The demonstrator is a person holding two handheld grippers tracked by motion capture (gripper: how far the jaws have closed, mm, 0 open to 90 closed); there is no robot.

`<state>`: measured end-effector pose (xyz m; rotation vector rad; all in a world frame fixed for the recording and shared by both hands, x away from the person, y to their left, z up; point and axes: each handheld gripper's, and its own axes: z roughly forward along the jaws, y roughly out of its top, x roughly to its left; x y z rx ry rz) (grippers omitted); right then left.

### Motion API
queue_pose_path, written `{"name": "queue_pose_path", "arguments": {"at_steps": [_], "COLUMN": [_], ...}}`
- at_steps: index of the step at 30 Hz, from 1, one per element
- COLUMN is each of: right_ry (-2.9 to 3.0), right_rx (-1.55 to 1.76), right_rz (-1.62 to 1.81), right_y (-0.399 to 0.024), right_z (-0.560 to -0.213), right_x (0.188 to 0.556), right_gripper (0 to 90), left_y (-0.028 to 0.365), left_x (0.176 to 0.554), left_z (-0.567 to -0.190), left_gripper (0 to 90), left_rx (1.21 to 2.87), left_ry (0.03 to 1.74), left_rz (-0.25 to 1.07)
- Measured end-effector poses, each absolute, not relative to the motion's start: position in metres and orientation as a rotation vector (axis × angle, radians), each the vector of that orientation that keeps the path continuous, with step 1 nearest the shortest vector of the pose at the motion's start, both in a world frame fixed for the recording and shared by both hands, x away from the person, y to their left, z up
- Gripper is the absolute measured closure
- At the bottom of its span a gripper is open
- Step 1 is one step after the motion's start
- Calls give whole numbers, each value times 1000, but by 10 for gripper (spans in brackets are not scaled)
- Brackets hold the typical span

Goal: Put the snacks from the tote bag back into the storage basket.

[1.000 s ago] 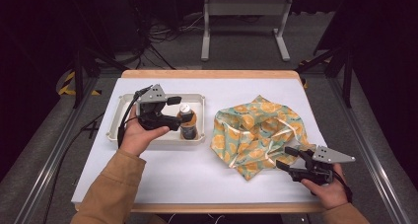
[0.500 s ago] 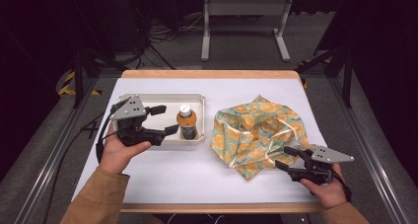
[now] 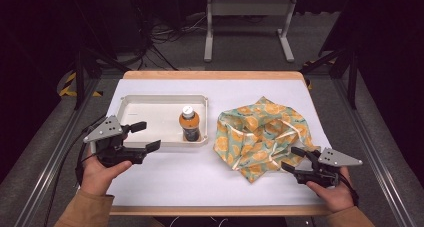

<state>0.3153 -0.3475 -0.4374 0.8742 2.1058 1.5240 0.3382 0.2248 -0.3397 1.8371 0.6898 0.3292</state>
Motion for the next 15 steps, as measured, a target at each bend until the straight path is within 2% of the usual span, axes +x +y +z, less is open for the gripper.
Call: {"name": "queue_pose_path", "arguments": {"at_steps": [7, 15], "right_ry": [2115, 2105], "right_rx": [786, 783], "right_rz": [1471, 1495], "right_y": [-350, -352], "right_z": [-433, -432], "right_x": [315, 313], "right_gripper": [310, 310], "left_y": [230, 236], "left_x": [332, 327], "left_z": [-354, -374], "left_gripper": [136, 122], "left_rx": [1794, 1776], "left_ry": [703, 734], "left_rz": [327, 327]}}
